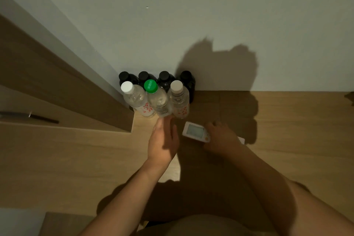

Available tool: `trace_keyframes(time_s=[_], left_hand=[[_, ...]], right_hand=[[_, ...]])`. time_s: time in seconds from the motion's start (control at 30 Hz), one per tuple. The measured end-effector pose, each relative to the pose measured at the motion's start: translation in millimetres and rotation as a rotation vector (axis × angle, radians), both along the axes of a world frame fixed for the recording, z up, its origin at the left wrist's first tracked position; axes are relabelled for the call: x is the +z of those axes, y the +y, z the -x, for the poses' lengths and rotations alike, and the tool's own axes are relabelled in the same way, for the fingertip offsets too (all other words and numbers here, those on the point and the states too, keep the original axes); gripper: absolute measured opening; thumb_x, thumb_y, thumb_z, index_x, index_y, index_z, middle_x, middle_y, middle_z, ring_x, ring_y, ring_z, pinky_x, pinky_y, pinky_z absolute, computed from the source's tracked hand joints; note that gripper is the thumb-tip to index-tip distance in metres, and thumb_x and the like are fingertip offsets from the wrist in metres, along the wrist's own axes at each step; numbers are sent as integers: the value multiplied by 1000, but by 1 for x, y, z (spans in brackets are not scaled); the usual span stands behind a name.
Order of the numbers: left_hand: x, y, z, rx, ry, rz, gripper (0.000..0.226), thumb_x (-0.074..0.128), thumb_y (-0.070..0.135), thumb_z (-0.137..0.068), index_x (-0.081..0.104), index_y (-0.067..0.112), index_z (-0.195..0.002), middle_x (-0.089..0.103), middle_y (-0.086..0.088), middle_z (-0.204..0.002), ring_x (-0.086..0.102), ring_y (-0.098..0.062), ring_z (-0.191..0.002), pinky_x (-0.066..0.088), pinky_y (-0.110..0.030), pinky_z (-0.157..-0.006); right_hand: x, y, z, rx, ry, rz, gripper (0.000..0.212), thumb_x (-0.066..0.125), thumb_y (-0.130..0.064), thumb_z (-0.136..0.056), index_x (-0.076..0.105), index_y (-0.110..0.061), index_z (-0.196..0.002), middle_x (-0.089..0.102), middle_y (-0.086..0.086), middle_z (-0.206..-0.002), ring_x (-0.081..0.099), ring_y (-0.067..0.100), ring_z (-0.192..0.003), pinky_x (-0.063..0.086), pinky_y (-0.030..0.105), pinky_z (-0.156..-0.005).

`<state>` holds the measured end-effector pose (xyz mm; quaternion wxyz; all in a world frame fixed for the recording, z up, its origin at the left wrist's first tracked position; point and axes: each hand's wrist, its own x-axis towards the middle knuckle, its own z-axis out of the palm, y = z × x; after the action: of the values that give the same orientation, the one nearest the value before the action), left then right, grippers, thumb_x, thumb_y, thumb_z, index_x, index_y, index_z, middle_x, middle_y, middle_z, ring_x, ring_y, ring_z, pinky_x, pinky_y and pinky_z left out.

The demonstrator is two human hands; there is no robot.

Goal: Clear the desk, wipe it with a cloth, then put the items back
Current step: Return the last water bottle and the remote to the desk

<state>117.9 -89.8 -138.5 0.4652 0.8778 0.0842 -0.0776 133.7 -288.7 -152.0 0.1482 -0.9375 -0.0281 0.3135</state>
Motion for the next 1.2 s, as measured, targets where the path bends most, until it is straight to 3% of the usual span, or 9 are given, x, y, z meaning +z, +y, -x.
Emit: trace_keyframes(time_s=[0.1,0.2,0.5,0.6,0.8,0.9,0.97,1.1,1.2], left_hand=[[-12,10,-4,1,356,-165,35,47,28,-105,55,16,-136,62,-7,-127,62,-28,-113,53,-41,-93],[-18,16,-8,210,612,207,31,49,21,-105,59,13,-133,67,-16,-114,65,-28,-83,50,-30,-57],[-23,58,-29,580,542,457,12,54,8,-102,66,11,-101,68,-15,-96,55,-16,-55,39,-18,-35],[-30,75,-39,669,555,412,15,51,10,-103,64,14,-97,68,-14,-90,56,-17,-59,45,-22,-42],[-42,76,-47,691,531,321,25,42,0,-94,64,11,-89,61,-12,-70,51,-23,-55,37,-29,-50],[-44,72,-46,665,458,203,22,42,-1,-87,57,5,-102,62,-22,-90,60,-35,-77,47,-43,-62],[-43,70,-44,624,420,153,23,43,-4,-87,53,5,-106,62,-21,-98,60,-36,-84,45,-38,-65],[-37,65,-39,548,352,55,23,42,-6,-90,50,7,-107,60,-19,-110,61,-36,-99,49,-42,-80],[-32,57,-35,483,340,-21,42,41,0,-96,49,3,-137,42,-18,-148,45,-35,-133,37,-42,-113]], right_hand=[[-7,25,3,133,-26,-26,65,68,-35,-82,41,-21,-140,47,7,-131,45,28,-121,42,40,-98],[-14,47,2,170,-25,-67,66,69,-34,-81,42,-21,-139,47,6,-131,45,28,-122,41,41,-100],[-22,57,-2,-38,-121,33,57,59,-45,-91,43,-12,-135,45,11,-133,45,31,-122,43,42,-99],[-22,57,-6,-311,-35,-14,62,61,-44,-90,43,-4,-134,44,17,-133,45,36,-122,41,43,-101],[-21,86,-23,-873,271,-545,41,59,-28,-90,58,-5,-124,62,12,-117,63,25,-97,56,44,-88],[-23,99,-25,-899,282,-592,22,58,-25,-90,61,-11,-107,63,11,-111,63,25,-97,55,45,-88],[-26,103,-26,-895,269,-585,7,58,-24,-91,56,-18,-91,63,11,-110,62,27,-98,54,47,-91],[-27,97,-23,-943,294,-658,28,57,-20,-91,58,-13,-119,60,-3,-94,59,12,-83,50,28,-65],[-19,89,-18,-908,280,-659,27,55,-17,-93,59,-15,-120,61,-5,-89,61,11,-78,47,24,-57]])
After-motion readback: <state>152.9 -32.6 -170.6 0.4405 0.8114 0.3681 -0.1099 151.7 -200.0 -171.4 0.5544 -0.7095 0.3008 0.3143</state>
